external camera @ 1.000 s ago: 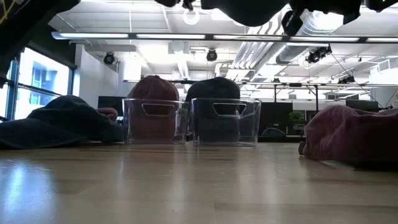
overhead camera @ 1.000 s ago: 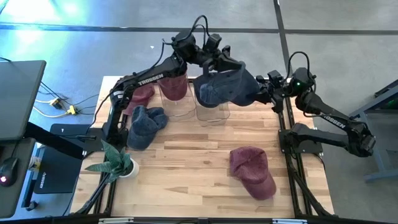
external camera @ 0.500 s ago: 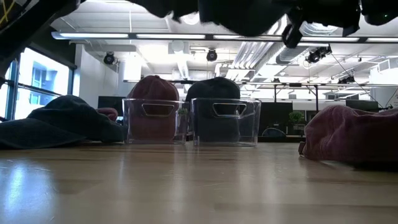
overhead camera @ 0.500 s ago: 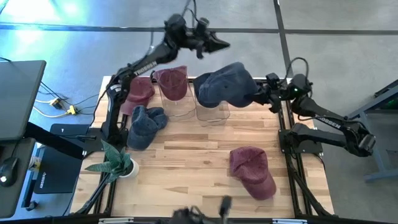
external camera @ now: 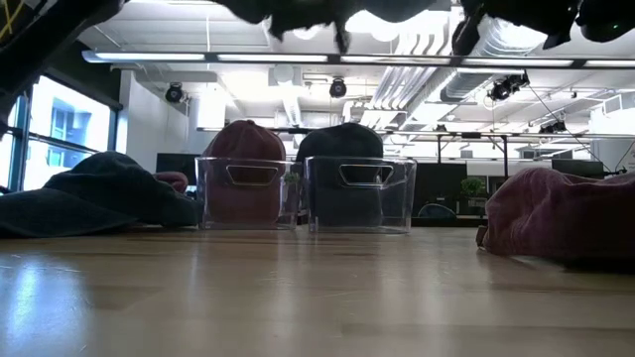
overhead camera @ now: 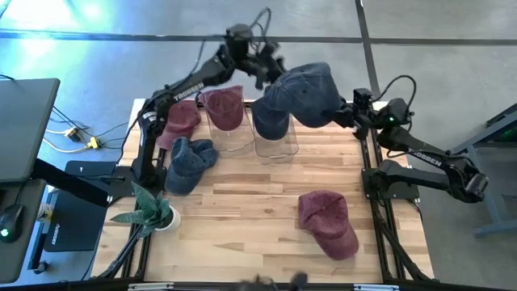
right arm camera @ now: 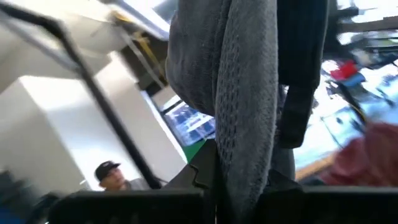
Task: Pick & Place hat
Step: Put the right blue cap into the right bin
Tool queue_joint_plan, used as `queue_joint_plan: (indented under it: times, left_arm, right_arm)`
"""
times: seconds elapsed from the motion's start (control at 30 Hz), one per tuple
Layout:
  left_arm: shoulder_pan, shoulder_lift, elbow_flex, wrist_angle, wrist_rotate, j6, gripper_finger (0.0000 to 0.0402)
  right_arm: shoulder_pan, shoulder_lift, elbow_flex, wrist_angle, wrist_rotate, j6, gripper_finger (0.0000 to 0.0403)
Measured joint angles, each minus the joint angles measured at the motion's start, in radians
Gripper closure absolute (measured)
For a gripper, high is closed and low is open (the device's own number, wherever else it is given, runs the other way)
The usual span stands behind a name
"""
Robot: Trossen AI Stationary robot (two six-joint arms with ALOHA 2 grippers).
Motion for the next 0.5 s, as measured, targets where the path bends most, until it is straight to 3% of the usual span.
queue_joint_plan:
  times: [0.13, 0.3, 0.5]
  left_arm:
    - [-0.087, 0.0, 0.0, 0.104, -0.006, -0.018, 0.0401]
    - [-0.119, 0.0, 0.001, 0.344, -0.013, -0.142, 0.0401]
    - [-0.079, 0.0, 0.001, 0.246, -0.026, -0.148, 0.0401]
  right_arm:
    - [0.0, 0.027, 0.0, -0.044, 0.008, -0.015, 0.0393]
    - [0.0, 0.06, 0.0, -0.049, -0.041, 0.009, 0.0388]
    - [0.0, 0.087, 0.0, -0.065, -0.079, 0.017, 0.039]
